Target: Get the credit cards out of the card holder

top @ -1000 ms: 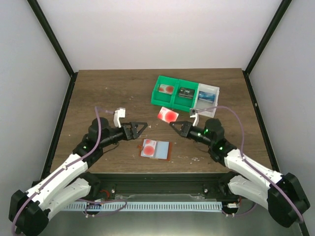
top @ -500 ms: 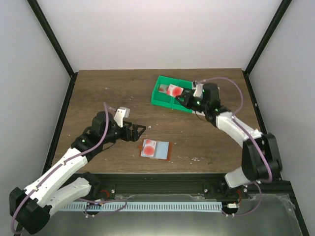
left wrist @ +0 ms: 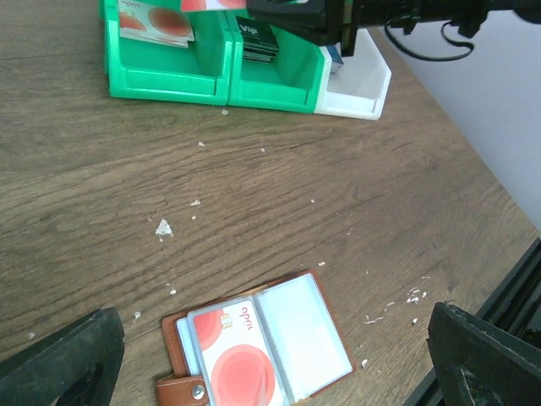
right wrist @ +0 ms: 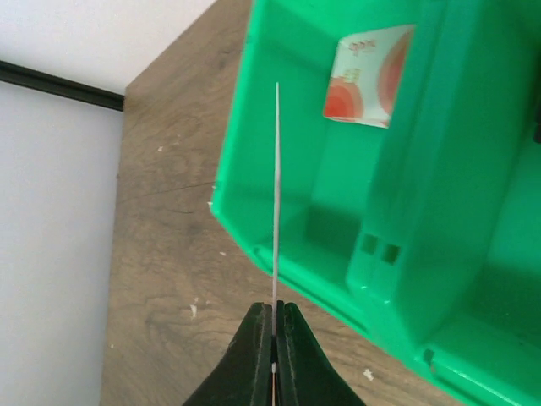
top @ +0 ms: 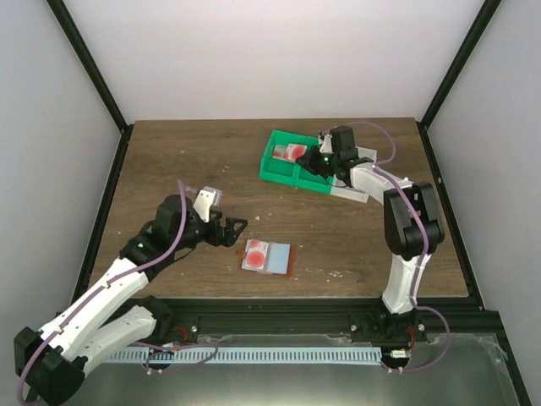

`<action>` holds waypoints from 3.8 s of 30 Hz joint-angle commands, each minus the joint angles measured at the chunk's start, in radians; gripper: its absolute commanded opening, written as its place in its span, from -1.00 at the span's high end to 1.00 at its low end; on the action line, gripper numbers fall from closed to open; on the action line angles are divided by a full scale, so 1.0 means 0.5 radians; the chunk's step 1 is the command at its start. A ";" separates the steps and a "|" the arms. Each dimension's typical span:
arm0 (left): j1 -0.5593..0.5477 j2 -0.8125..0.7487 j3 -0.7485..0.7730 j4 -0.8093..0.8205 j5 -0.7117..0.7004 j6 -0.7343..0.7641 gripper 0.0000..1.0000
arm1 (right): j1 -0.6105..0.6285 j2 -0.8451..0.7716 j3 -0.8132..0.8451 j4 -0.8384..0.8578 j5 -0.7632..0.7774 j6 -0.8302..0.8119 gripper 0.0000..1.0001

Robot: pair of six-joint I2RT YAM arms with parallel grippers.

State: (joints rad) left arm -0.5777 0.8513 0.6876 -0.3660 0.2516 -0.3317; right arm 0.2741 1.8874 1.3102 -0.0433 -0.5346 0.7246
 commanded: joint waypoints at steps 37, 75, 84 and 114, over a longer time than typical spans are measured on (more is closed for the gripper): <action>0.000 -0.041 -0.037 0.008 0.025 0.031 -1.00 | 0.043 0.836 0.912 -0.133 0.017 0.160 0.76; -0.001 0.140 0.009 -0.060 -0.008 -0.207 -0.91 | 0.043 -0.026 0.250 -0.280 0.035 -0.098 0.53; -0.001 0.350 -0.073 0.108 0.233 -0.305 -0.79 | 0.097 -0.684 -0.554 -0.153 -0.004 -0.088 0.50; 0.000 1.019 -0.516 0.797 0.368 -0.591 -0.47 | 0.359 -1.586 -1.592 -0.002 -0.040 0.092 0.48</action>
State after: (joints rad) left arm -0.5774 1.3319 0.4534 -0.0330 0.3870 -0.6056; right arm 0.4316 1.1122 0.5282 -0.0708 -0.5667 0.7509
